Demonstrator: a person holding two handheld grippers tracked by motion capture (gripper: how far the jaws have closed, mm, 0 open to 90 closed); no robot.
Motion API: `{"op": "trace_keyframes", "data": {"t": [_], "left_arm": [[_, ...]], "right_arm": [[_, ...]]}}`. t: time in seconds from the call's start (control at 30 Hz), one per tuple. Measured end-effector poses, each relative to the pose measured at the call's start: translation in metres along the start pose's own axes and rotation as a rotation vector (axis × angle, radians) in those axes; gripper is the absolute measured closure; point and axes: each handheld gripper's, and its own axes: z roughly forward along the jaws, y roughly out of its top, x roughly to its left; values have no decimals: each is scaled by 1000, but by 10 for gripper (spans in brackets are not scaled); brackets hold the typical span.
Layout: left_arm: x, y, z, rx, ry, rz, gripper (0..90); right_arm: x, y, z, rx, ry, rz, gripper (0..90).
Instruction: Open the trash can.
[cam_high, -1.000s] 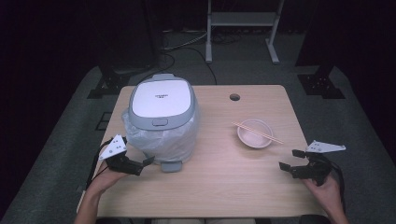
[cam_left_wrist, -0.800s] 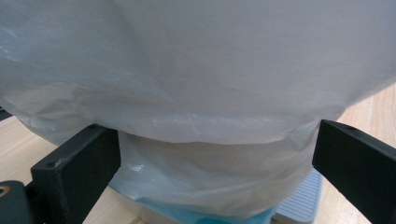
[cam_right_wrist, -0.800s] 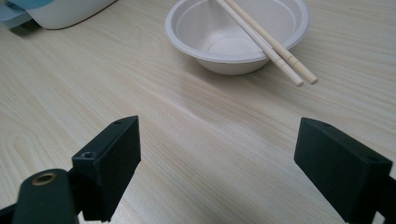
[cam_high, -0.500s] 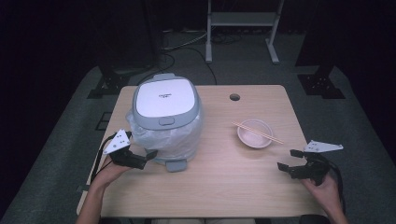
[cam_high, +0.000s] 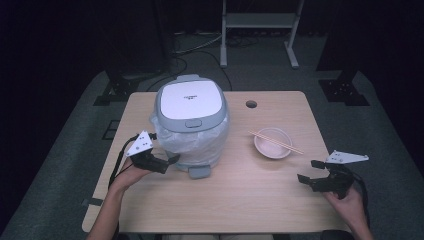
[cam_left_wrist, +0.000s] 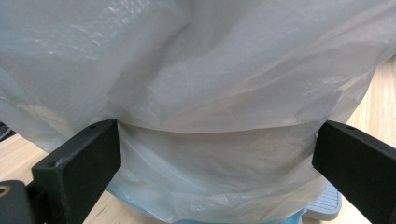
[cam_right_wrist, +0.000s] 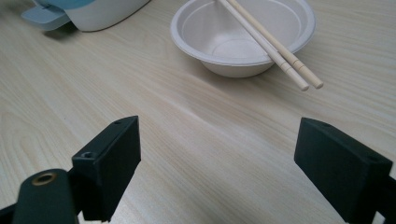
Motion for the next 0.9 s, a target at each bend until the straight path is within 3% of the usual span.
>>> {"op": "trace_keyframes", "data": {"t": [0.67,0.9], "left_arm": [[4,13,38,1,-30,2,5],[4,12,35,-11,-37,-6,31]], "right_arm": [[2,1,1,4,9,-13,133],[1,2,1,3,7,-12,133]]}}
